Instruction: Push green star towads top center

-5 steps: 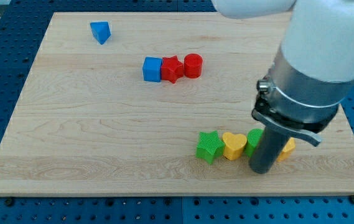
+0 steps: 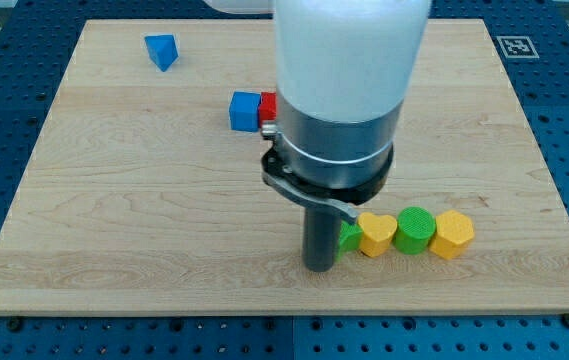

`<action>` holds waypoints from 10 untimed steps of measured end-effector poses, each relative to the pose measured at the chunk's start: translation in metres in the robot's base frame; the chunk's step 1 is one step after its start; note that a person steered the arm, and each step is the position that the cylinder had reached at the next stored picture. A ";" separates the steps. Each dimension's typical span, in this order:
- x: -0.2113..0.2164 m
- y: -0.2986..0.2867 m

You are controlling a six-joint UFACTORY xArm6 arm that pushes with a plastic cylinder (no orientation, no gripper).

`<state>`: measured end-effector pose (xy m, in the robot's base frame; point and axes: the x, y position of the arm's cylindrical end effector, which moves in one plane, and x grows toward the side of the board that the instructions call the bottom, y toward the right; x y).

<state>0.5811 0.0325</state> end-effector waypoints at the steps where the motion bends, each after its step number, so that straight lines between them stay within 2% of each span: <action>1: 0.023 0.012; 2: 0.019 0.013; 4: -0.069 -0.003; 5: -0.061 -0.006; 6: -0.054 -0.039; 7: -0.081 -0.030; 9: -0.113 0.110; 10: -0.129 0.130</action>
<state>0.4524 0.1622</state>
